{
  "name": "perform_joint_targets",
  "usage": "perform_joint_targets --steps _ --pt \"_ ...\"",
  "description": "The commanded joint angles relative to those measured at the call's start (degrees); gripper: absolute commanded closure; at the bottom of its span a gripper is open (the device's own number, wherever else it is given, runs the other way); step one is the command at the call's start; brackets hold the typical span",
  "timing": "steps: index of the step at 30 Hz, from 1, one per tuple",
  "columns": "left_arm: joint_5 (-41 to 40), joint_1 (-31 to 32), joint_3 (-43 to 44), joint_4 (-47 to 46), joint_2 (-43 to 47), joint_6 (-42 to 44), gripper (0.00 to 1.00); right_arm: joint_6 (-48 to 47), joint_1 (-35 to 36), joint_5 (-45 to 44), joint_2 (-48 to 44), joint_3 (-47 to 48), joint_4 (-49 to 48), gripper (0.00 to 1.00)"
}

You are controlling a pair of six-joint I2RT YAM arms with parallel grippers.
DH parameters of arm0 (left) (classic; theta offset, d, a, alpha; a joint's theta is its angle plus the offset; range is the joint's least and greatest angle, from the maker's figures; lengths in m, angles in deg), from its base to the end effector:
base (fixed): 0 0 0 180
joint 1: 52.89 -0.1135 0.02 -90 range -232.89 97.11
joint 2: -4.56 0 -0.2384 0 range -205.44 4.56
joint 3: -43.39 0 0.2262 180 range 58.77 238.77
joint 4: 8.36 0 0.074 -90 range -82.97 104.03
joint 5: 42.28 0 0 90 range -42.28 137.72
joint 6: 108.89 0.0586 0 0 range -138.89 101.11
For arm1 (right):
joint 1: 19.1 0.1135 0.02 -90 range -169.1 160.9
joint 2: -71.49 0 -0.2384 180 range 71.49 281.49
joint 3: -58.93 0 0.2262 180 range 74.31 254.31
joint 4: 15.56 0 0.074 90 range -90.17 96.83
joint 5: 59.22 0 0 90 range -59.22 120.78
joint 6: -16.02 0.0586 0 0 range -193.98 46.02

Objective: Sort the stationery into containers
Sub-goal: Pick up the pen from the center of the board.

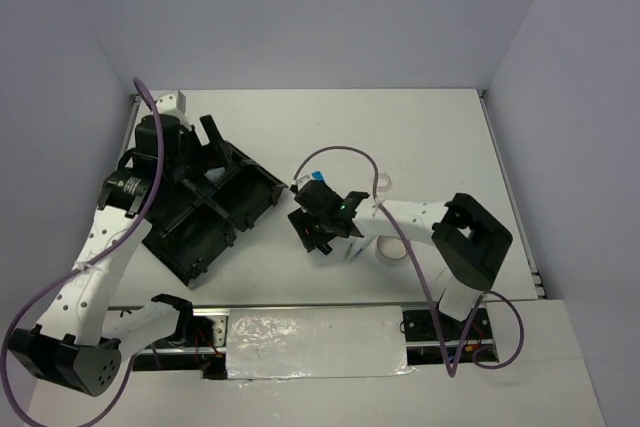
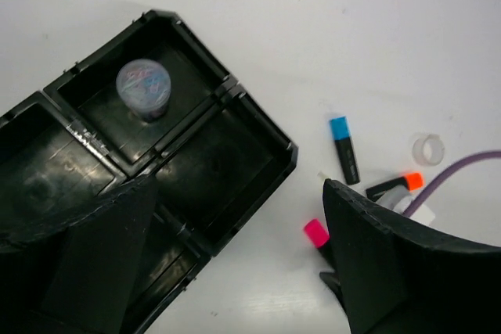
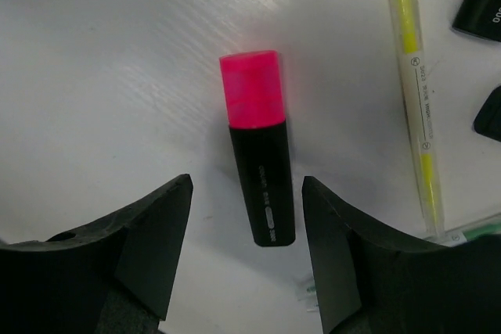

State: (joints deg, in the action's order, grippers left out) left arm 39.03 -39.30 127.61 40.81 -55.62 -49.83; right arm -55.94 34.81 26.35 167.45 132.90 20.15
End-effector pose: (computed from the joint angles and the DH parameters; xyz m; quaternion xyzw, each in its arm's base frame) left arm 0.2232 -0.0448 0.3565 -0.1671 0.8258 -0.1435 0.5192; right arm 0.1953 0.2602 0.1540 -0.2853 0.9165 0.1332 0.2467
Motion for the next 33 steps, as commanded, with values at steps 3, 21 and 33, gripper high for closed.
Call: perform_joint_targets --steps 3,21,33 --pt "2.62 -0.22 -4.14 2.69 3.23 4.04 0.01 -0.2 0.58 -6.73 4.31 4.43 -0.9 0.4" --pt "26.53 5.38 -22.68 -18.3 8.5 -13.95 0.01 4.37 4.8 5.38 -8.22 -1.45 -11.86 0.79" --pt "22.13 14.98 -22.52 -23.05 6.75 -18.72 0.05 7.27 5.77 7.24 -20.64 -3.66 -19.43 0.78"
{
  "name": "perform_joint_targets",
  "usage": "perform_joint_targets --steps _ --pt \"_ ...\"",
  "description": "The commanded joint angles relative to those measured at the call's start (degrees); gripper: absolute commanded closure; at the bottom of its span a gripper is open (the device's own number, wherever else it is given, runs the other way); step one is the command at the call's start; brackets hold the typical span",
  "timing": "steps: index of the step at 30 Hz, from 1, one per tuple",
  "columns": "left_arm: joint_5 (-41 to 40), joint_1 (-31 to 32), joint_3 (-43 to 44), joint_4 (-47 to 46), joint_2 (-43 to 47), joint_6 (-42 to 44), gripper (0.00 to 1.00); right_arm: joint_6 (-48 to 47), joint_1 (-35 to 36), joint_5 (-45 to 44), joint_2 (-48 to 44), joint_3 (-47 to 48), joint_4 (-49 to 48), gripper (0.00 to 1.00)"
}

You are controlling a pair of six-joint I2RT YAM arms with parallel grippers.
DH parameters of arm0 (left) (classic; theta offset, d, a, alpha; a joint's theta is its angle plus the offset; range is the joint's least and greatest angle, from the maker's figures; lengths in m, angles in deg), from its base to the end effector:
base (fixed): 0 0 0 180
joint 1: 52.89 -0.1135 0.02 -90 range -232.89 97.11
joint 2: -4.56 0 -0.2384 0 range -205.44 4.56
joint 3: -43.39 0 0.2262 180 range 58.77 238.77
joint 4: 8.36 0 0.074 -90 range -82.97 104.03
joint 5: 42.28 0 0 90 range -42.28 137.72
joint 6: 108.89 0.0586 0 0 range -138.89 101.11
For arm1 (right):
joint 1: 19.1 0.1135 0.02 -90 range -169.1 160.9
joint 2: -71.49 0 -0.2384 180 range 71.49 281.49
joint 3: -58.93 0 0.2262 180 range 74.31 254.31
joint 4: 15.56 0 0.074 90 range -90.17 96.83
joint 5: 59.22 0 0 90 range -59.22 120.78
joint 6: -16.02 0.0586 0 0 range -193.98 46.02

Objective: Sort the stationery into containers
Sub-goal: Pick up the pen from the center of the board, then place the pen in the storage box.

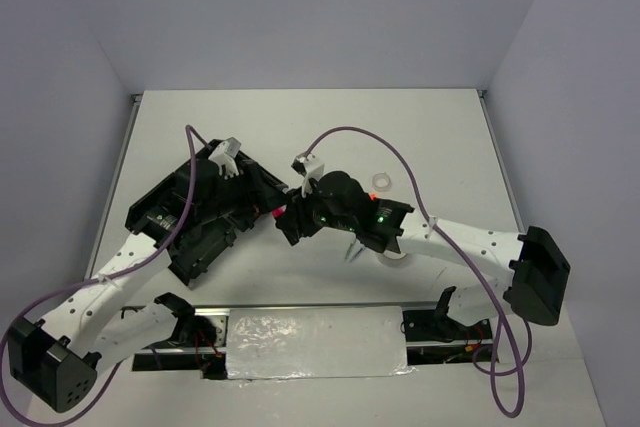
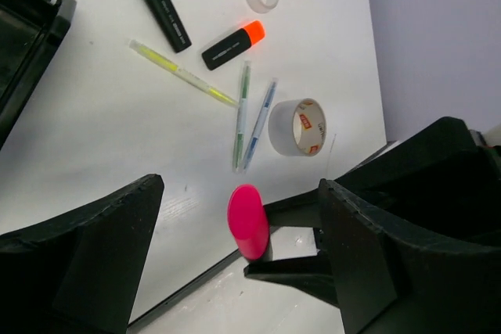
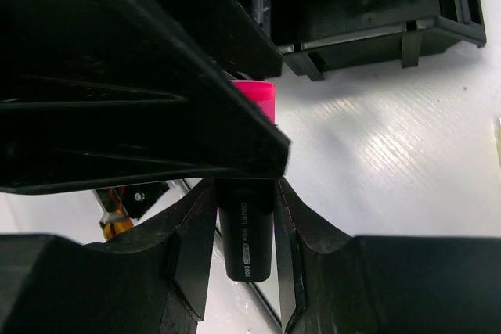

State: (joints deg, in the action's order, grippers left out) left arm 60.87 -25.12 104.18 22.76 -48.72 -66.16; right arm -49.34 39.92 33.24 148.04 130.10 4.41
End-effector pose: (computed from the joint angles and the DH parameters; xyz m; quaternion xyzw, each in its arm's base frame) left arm 0.1901 -0.1151 0.2817 -0.0790 0.8299 -0.4072 0.3730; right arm 0.1572 0.2667 0.2674 -0.2606 0.8037 0.3701 0.3862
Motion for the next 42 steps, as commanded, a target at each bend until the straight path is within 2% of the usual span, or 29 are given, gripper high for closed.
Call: perform_joint_targets --steps 1,3,4,5,6,7,9,11,16,18,20,22,23,24,25,26,27,28,29,30,32,34,36,39,40,42 --pt "0.56 0.97 0.65 -5.26 -0.51 -2.57 0.08 0.76 0.65 0.18 -2.19 -1.29 -4.14 0.78" --pt "0.91 1.32 0.21 -5.62 -0.69 -2.83 0.14 1.19 0.65 0.09 -3.33 -1.91 -5.71 0.77" --pt "1.09 1.41 -0.05 -6.31 -0.69 -3.01 0.21 1.2 0.74 0.18 -3.78 -2.43 -6.42 0.77" --pt "1.35 1.67 -0.23 -6.67 -0.6 -3.18 0.33 1.28 0.74 0.18 -4.39 -2.61 -7.03 0.77" --pt "1.27 1.76 -0.23 -6.67 -0.6 -3.36 0.33 1.37 0.74 0.26 -4.57 -2.62 -7.3 0.77" --pt "1.27 1.85 -0.14 -6.59 -0.86 -3.27 0.47 1.55 0.74 0.18 -4.66 -2.62 -7.48 0.77" --pt "1.53 1.94 0.38 -6.32 -1.21 -3.27 0.63 1.98 0.74 -0.26 -4.57 -2.62 -7.92 0.77" --pt "1.62 2.29 0.73 -5.97 -1.3 -3.36 0.65 2.51 0.74 -1.14 -4.4 -2.62 -8.53 0.77" --pt "1.27 2.64 1.0 -5.62 -0.43 -3.54 0.44 3.13 0.65 -2.37 -3.61 -1.13 -8.8 0.77" --pt "1.01 2.73 1.0 -5.36 -0.25 -3.36 0.44 3.04 0.65 -2.37 -2.73 0.19 -8.27 0.77" --pt "0.83 2.82 1.35 -4.92 -0.25 -2.92 0.56 2.95 0.65 -2.37 -2.29 1.07 -7.75 0.77" --pt "0.04 2.73 2.13 -4.22 -0.51 -2.05 0.74 2.87 0.65 -3.69 -1.76 1.86 -7.57 0.77" --pt "-0.83 2.73 2.84 -2.12 -1.03 -1.43 0.92 2.69 0.65 -3.86 -1.67 2.13 -7.22 0.76" --pt "-3.8 2.82 3.63 -0.54 -1.39 0.31 0.98 2.69 0.65 -3.95 -1.58 2.22 -7.22 0.73" --pt "-5.57 2.73 5.81 1.31 -1.74 1.2 1.0 2.52 0.65 -4.13 -1.67 2.13 -7.13 0.7" --pt "-7.24 2.73 6.96 4.89 -2.7 2.08 1.0 2.34 0.57 -4.74 -1.76 1.96 -6.95 0.6" --pt "-11.96 2.73 9.41 6.84 -3.23 3.83 1.0 1.82 0.65 -5.09 -2.11 1.95 -6.6 0.28" --pt "-14.27 2.73 10.83 9.21 -3.76 4.46 1.0 0.59 0.57 -6.23 -2.55 2.04 -4.08 0.18" --pt "-18.38 2.64 12.32 14.63 -4.9 4.9 1.0 0.58 0.57 -12.07 -3.16 2.13 -1.53 0.1" --pt "-25.38 2.21 14.42 16.86 -5.34 5.42 1.0 0.58 0.3 -15.43 -5.25 1.52 0.06 0.0" --pt "-32.01 -0.85 15.84 20.12 -6.22 6.31 1.0 0.67 -2.67 -19.23 -8.25 -1.8 2.88 0.0" --pt "-40.43 -3.85 18.22 25.3 -7.36 6.83 1.0 1.63 -6.97 -18.46 -13.5 -5.23 4.64 0.0" --pt "-44.07 -6.66 20.67 27.16 -8.24 10.33 1.0 1.99 -9.27 -16.71 -16.95 -7.0 5.79 0.0" --pt "-52.76 -7.73 24.71 29.78 -11.05 15.53 1.0 0.85 -10.86 -15.99 -22.14 -9.38 7.89 0.0" --pt "-59.75 -7.99 25.6 30.67 -13.06 15.8 1.0 0.67 -10.77 -15.82 -23.02 -9.82 8.25 0.0" --pt "-64.8 -9.92 26.4 30.86 -14.83 18.52 0.95 0.58 -10.77 -14.16 -24.52 -10.26 8.87 0.0"
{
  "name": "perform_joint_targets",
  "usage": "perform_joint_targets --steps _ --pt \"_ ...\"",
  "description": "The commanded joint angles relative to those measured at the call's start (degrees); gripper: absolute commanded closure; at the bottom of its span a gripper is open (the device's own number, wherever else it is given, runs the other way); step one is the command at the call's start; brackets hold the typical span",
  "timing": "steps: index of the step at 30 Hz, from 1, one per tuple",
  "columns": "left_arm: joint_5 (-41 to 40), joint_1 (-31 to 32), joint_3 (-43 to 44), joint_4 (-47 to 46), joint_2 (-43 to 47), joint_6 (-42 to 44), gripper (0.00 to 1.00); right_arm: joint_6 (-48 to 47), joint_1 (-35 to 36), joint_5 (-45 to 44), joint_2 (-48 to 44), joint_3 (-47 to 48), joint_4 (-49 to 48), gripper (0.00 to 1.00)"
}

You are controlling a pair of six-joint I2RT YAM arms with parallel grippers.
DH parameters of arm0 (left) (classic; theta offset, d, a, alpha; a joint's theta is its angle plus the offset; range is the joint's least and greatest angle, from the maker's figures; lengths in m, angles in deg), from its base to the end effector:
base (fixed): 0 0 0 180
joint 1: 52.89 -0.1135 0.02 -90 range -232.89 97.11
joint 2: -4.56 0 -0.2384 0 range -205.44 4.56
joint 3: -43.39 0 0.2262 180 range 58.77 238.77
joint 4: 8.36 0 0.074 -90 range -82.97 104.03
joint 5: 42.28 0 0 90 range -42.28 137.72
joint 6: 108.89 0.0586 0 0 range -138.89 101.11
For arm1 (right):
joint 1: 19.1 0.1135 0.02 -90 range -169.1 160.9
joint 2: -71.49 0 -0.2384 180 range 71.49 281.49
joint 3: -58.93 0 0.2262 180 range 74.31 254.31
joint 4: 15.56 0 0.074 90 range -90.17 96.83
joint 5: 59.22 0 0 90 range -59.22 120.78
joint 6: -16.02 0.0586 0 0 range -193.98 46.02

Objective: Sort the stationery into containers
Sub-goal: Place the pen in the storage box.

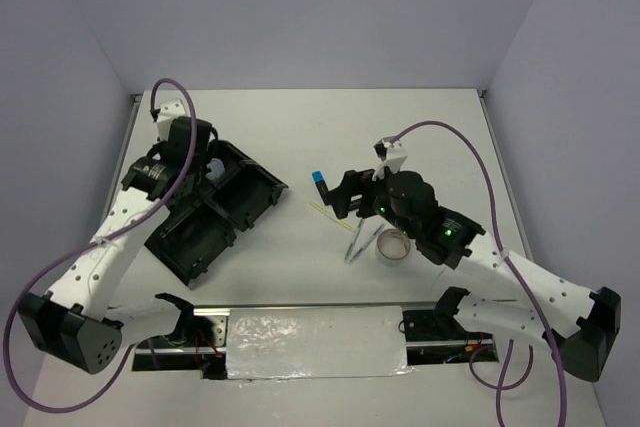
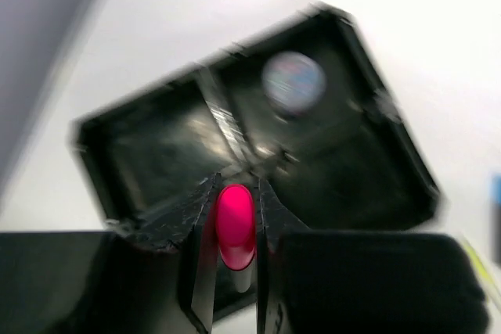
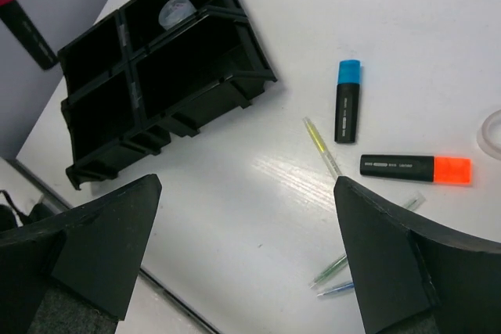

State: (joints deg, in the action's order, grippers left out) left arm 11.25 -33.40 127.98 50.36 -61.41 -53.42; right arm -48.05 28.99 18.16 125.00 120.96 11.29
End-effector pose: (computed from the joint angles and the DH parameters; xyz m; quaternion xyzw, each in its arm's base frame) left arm 0.2284 -0.0439 0.3254 -0.2436 0.8365 0.0708 0.4858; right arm 0.1608 0.1600 0.2974 -0.0917 0.8031 0.2791 0.5183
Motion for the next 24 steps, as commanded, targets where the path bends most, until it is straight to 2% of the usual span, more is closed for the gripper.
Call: perform_joint_targets --steps 1,5,9,12,15,18,21,22,24 --pt "-18.69 -2.77 2.16 1.6 -3.45 6.39 0.93 -0.71 0.16 1.72 -1.83 -1.65 1.98 0.0" --pt "-16.9 -11.46 1.02 -4.04 -8.19 11.13 0.89 -1.06 0.07 5.85 -3.76 -3.58 1.28 0.0" --pt "-14.25 -15.88 1.98 -5.97 -15.56 11.58 0.92 -2.9 0.07 6.56 -5.35 -4.73 1.98 0.0" --pt "-12.84 -17.37 2.25 -6.24 -18.3 10.97 0.9 -4.31 0.07 6.47 -5.7 -4.12 3.21 0.0" --pt "-12.57 -17.46 -0.47 -8.87 -18.14 11.23 0.78 -5.37 0.07 6.73 -6.05 -4.2 3.22 0.0" --pt "-12.31 -18.86 -2.41 -9.49 -18.83 10.27 0.53 -5.28 0.07 7.96 -5.97 -4.46 1.9 0.0" --pt "-10.56 -19.05 -2.06 -9.67 -19.28 10.44 0.34 -5.02 0.07 9.28 -5.09 -4.73 0.41 0.0" --pt "-10.03 -19.05 -1.71 -9.67 -19.28 10.35 0.21 -4.84 0.07 9.54 -3.96 -4.64 0.14 0.0" --pt "-8.63 -19.05 -1.8 -9.93 -18.23 10.44 0.11 -4.4 -0.02 9.2 -2.2 -3.77 0.05 0.0"
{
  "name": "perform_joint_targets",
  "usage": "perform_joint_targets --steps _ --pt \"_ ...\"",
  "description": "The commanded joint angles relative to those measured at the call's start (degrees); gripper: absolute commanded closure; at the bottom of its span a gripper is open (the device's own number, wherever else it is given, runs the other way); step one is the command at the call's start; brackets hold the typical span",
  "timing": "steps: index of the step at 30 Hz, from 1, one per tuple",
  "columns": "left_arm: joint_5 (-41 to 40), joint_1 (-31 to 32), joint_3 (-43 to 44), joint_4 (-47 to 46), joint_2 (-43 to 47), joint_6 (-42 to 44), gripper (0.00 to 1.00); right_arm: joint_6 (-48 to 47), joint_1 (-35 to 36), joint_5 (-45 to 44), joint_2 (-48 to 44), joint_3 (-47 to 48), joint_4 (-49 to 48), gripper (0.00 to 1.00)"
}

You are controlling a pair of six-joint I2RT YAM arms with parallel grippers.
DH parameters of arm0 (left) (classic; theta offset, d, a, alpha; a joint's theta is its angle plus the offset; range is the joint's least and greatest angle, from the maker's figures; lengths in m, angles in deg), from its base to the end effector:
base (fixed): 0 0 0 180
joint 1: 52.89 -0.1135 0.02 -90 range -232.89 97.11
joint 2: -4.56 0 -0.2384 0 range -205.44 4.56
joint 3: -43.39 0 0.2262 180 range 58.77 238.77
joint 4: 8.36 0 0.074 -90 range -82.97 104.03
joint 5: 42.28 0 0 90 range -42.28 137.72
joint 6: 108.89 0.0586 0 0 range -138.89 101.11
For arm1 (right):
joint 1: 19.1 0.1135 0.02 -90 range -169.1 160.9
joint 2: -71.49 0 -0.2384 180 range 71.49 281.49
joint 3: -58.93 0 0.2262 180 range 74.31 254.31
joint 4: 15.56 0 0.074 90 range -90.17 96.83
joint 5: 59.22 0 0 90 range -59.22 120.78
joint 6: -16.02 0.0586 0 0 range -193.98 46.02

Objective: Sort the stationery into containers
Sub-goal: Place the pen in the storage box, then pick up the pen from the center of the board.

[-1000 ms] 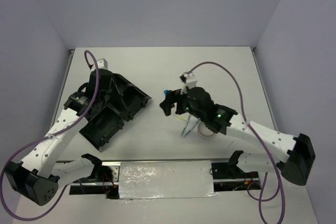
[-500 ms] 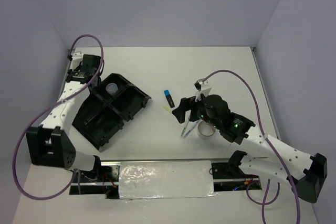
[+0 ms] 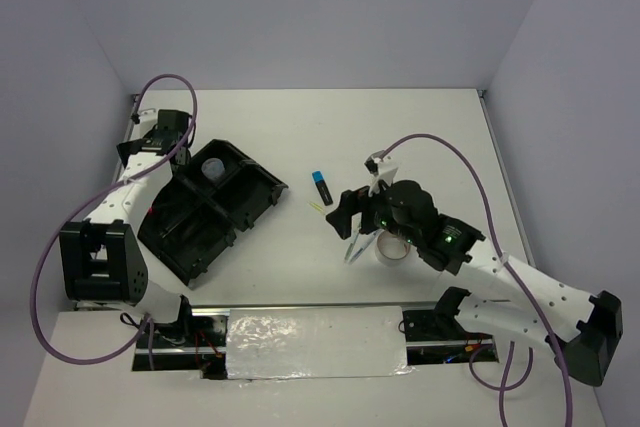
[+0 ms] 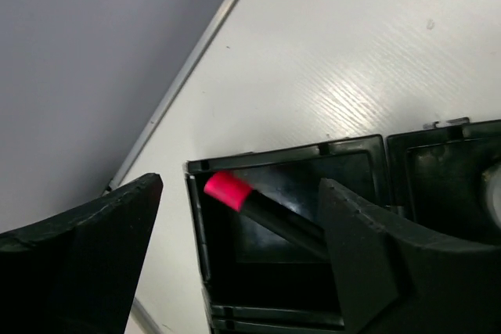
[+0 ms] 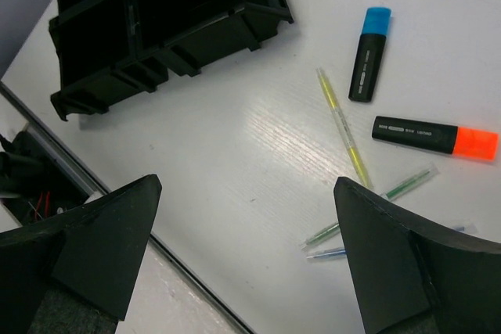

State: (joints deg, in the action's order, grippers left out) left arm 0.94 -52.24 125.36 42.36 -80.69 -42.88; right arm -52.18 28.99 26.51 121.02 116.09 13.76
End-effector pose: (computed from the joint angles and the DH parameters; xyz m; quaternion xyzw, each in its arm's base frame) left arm 0.2936 0.0394 0.2458 -0.2967 0.8300 0.3083 0.3577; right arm 0.1452 0.1552 0.2759 -0.1677 0.8100 0.2961 0.4775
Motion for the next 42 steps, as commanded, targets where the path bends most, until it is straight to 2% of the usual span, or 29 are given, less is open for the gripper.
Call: perform_joint_targets --steps 1,2,4,7,8,11,12,14,17,19,21,26,29,30,35,36,39,40,42 --pt "3.0 -0.21 0.82 -1.85 1.58 -0.18 0.04 -0.18 0.07 0.5 4.23 1.72 -2.25 0.0" --pt "3.8 -0.21 1.0 -1.41 2.1 -0.44 0.01 0.25 0.07 -0.2 5.82 2.42 -1.81 0.0" --pt "8.69 -0.21 1.35 0.25 4.47 -1.14 0.01 0.52 -0.63 -1.61 10.55 6.54 -0.15 0.0" --pt "16.61 -0.03 0.57 2.01 9.13 -1.41 0.01 0.44 -2.21 -2.84 23.38 15.33 4.86 0.0" --pt "22.12 0.14 0.04 2.11 10.44 -1.15 0.01 -0.09 -2.57 -3.54 29.76 17.44 5.83 0.0" --pt "27.87 0.58 -4.17 1.15 17.65 -0.27 0.01 -1.67 -3.97 -5.3 39.02 27.37 10.83 0.07" --pt "28.58 0.93 -6.62 0.71 21.93 0.6 0.01 -1.94 -4.85 -5.66 44.71 32.26 11.72 0.15" --pt "29.2 1.03 -9.1 -0.17 26.08 0.96 0.01 -2.9 -6.08 -5.48 49.93 36.6 13.74 0.24" --pt "29.04 1.11 -14.1 -1.75 35.65 1.93 0.01 -3.34 -7.84 -7.59 58.37 44.42 16.38 0.26" --pt "28.07 1.11 -18.31 -3.24 38.39 2.19 0.01 -4.31 -8.45 -7.86 62.51 46.19 17.0 0.27" --pt "27.97 1.2 -17.64 -2.73 39.46 2.19 0.01 -5.1 -8.81 -7.33 65.32 47.78 17.53 0.27" --pt "30.34 1.2 -17.37 -3.52 36.66 2.63 0.01 -5.37 -9.16 -5.92 68.32 48.13 16.83 0.29" --pt "31.14 1.11 -16.84 -3.16 35.68 2.72 0.01 -4.67 -9.95 -5.84 70.07 47.61 16.57 0.38" --pt "31.49 1.11 -17.02 -3.34 35.86 2.89 0.01 -4.49 -10.13 -5.14 70.43 47.43 16.39 0.46" --pt "34.39 1.11 -17.28 -4.13 37.0 2.89 0.01 -4.75 -11.35 -4.08 70.44 46.11 14.37 0.65" --pt "34.83 1.11 -16.76 -4.04 36.57 2.81 0.01 -5.71 -11.53 -3.29 70.08 46.02 13.93 0.77" --pt "39.38 1.2 -14.74 -3.78 34.28 1.76 0.01 -7.2 -11.53 -3.64 67.01 45.67 12.18 0.89" --pt "44.45 1.2 -14.21 -4.65 33.58 1.06 0.01 -7.65 -11.19 -3.99 65.61 44.89 11.13 0.93" --pt "50.36 1.2 -12.89 -6.67 33.22 -2.36 0.01 -8.61 -9.79 -4.6 58.97 42.61 8.67 0.94"
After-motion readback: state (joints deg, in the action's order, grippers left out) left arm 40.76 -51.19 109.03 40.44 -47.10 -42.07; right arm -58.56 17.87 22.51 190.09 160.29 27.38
